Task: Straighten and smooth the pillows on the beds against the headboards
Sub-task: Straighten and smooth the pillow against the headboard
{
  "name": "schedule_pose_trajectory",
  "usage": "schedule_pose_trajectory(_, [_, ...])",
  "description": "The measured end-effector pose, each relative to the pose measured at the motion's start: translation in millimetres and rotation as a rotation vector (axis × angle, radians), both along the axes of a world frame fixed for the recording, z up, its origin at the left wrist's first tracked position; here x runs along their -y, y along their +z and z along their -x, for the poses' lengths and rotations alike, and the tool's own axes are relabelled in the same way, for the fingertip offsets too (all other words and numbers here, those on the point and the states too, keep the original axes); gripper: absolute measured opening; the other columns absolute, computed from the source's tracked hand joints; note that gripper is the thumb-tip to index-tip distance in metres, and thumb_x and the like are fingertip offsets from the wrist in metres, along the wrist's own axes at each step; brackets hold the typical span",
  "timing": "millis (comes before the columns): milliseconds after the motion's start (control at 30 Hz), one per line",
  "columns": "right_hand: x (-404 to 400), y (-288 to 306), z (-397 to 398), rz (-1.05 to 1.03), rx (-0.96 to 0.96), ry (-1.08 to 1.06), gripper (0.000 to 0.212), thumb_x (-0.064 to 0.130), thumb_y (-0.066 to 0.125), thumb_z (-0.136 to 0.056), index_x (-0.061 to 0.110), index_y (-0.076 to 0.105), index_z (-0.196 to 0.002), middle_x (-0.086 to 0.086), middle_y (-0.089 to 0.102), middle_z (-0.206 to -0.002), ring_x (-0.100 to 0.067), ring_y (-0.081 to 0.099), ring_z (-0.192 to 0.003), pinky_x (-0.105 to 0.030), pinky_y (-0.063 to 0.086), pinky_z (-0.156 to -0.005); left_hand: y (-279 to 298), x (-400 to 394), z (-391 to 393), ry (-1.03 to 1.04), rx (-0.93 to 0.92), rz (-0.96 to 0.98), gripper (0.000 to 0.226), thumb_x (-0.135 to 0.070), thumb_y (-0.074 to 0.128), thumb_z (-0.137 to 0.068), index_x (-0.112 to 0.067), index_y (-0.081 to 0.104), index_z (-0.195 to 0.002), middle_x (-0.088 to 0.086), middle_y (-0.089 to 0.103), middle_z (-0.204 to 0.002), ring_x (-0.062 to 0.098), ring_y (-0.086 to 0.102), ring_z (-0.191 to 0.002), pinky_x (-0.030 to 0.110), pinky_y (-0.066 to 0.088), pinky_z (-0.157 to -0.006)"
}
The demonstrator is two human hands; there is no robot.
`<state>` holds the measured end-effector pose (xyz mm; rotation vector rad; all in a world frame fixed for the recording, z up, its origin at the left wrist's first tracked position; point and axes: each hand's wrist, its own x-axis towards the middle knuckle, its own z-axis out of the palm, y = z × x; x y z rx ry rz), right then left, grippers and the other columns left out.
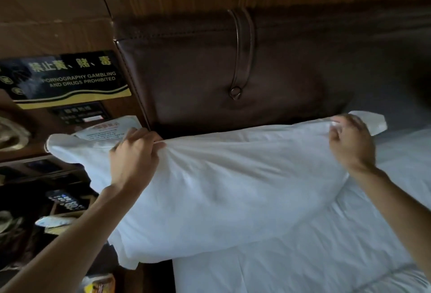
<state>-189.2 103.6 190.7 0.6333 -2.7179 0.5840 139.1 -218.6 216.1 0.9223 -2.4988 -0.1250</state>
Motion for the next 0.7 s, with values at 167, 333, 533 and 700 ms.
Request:
schedule_pose_trajectory(167, [60.8, -25.7, -112.4, 0.063, -0.288, 0.365, 0.035, 0.026, 0.047, -0.102, 0.014, 0.062, -0.131, -0.004, 0.056, -0.147, -0.028, 0.056, -0.125, -0.048, 0.042, -0.101, -29.4, -72.5, 9.4, -0.279, -0.018, 0.294, 0.041, -0.023, 0.054, -0.097, -0.018, 0.057, -0.138, 0.008, 0.055, -0.146, 0.029, 0.051, -0.131, 0.05, 0.038, -0.104])
schedule_pose_trajectory(333, [98.0, -75.4, -148.3, 0.014, -0.297, 0.419, 0.046, 0.031, 0.047, -0.103, 0.017, 0.05, -0.147, 0.0, 0.043, -0.158, -0.017, 0.041, -0.146, -0.057, 0.03, -0.117, -86.8, -107.5, 35.2, -0.41, 0.169, 0.263, 0.053, -0.035, 0.044, -0.104, -0.029, 0.034, -0.156, 0.003, 0.025, -0.166, 0.025, 0.024, -0.153, 0.061, 0.026, -0.119])
schedule_pose_trajectory(533, [60.9, -82.2, -84.4, -0.046, -0.395, 0.23, 0.043, 0.03, 0.048, -0.103, 0.019, 0.054, -0.144, 0.002, 0.049, -0.154, -0.016, 0.046, -0.142, -0.055, 0.033, -0.117, -88.7, -38.5, -2.0, -0.283, 0.232, 0.335, 0.056, -0.031, 0.039, -0.104, -0.024, 0.027, -0.158, 0.002, 0.024, -0.166, 0.023, 0.022, -0.154, 0.058, 0.021, -0.121])
schedule_pose_trajectory(700, [28.2, -61.4, -61.8, -0.25, -0.269, 0.286, 0.046, 0.038, 0.035, -0.107, 0.021, 0.049, -0.148, 0.001, 0.048, -0.155, -0.021, 0.046, -0.143, -0.055, 0.032, -0.117, -65.0, -26.8, -31.2, -0.252, 0.319, 0.261, 0.052, -0.031, 0.034, -0.105, -0.023, 0.031, -0.157, 0.0, 0.026, -0.166, 0.023, 0.023, -0.153, 0.058, 0.018, -0.122])
